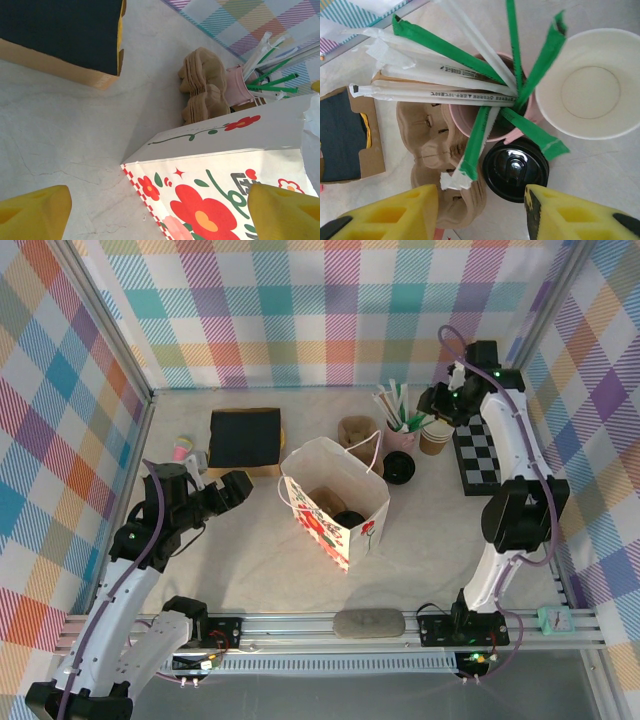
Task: Pack the takeout coffee
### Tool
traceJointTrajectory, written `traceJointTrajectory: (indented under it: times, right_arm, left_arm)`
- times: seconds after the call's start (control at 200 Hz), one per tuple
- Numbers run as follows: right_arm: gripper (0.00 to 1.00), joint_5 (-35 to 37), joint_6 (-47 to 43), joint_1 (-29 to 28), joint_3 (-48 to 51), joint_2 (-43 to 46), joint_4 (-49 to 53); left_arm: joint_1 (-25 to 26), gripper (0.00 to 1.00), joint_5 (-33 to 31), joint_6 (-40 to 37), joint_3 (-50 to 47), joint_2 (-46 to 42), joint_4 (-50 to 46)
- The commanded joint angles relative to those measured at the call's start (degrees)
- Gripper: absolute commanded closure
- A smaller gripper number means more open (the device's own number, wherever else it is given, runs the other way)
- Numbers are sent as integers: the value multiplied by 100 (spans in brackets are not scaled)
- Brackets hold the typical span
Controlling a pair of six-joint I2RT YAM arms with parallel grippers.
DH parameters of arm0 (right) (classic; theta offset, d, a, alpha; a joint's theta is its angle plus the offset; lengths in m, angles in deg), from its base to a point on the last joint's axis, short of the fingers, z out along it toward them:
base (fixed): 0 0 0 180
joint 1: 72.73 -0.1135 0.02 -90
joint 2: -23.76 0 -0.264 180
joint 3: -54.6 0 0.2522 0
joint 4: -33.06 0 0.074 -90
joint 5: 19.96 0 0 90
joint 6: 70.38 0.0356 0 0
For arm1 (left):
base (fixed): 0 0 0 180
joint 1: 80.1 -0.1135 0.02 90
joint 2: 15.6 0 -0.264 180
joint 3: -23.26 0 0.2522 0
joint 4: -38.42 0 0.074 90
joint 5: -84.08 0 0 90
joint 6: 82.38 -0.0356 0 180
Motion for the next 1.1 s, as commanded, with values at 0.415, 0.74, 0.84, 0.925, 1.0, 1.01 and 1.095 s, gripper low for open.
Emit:
traceJointTrajectory:
  times: [0.415,0.74,0.84,0.925,1.0,1.01,1.095]
  right_arm:
    - [62,549,297,-347,-422,-683,32]
    - [78,740,328,-446,-558,-851,0]
    - [87,879,292,-499,-628,-854,75]
    - [90,1026,252,-548,-707,-833,185]
    - [90,1201,209,-618,-764,-765,276]
    - [90,1232,198,-632,-786,-756,290]
    - [90,1441,135,-715,-926,-668,412]
  left_arm:
    - [-71,10,-202,-210,305,-211,-627]
    - [-71,10,-289,-239,295,-255,-652]
    - [-71,10,-303,-268,317,-240,-671]
    - [-71,10,-330,-279,330,-239,-680]
    - [-71,11,-343,-279,335,-235,-673]
    - [-71,11,-340,-279,338,-234,-676]
    - [-71,11,-330,-279,355,-218,-655]
